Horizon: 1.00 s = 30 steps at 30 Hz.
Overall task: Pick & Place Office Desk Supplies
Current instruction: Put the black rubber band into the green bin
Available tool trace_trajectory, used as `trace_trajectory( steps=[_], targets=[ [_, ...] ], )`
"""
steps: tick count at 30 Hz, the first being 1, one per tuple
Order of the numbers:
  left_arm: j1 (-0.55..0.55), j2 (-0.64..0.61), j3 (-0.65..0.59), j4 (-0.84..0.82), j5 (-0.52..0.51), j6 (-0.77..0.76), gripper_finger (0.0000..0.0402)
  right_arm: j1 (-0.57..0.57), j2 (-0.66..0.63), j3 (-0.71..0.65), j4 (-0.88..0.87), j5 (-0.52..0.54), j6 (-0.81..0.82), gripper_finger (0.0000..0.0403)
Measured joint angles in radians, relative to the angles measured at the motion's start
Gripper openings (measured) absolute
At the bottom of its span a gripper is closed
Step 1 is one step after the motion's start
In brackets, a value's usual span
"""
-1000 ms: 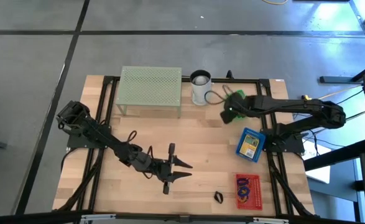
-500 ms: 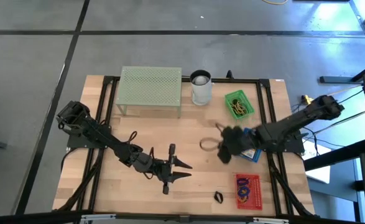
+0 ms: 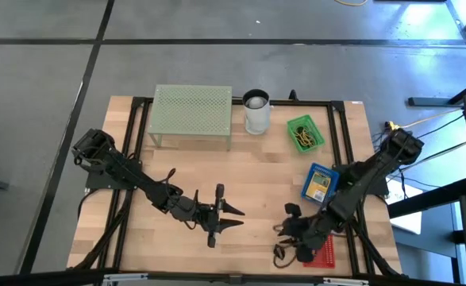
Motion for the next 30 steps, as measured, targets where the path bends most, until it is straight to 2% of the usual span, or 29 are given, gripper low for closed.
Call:
trace_trajectory(
  steps=[5, 9, 16, 20, 26, 30],
  targets=[
    [0.0, 0.0, 0.0, 0.0, -0.033, 0.0, 0.0108, 0.003, 0.055, 0.0, 0.001, 0.001, -0.156, 0.0113],
    [0.0, 0.0, 0.0, 0.0, -0.067, 0.0, 0.0112, -0.021, 0.077, 0.0, 0.001, -0.046, -0.188, 0.0119],
    [0.0, 0.0, 0.0, -0.001, -0.077, 0.0, 0.0114, -0.053, 0.117, 0.0, 0.023, -0.154, -0.279, 0.0175],
    [-0.002, 0.0, 0.0, -0.001, -0.077, -0.003, 0.0114, -0.055, 0.137, 0.0, 0.059, -0.179, -0.363, 0.0204],
    [-0.016, 0.0, 0.0, -0.01, -0.078, -0.017, 0.0114, -0.069, 0.158, 0.004, 0.055, -0.182, -0.341, 0.022],
    [-0.025, 0.0, 0.0, -0.01, -0.079, -0.018, 0.0114, -0.072, 0.19, 0.066, 0.053, -0.188, -0.365, 0.0217]
  ],
)
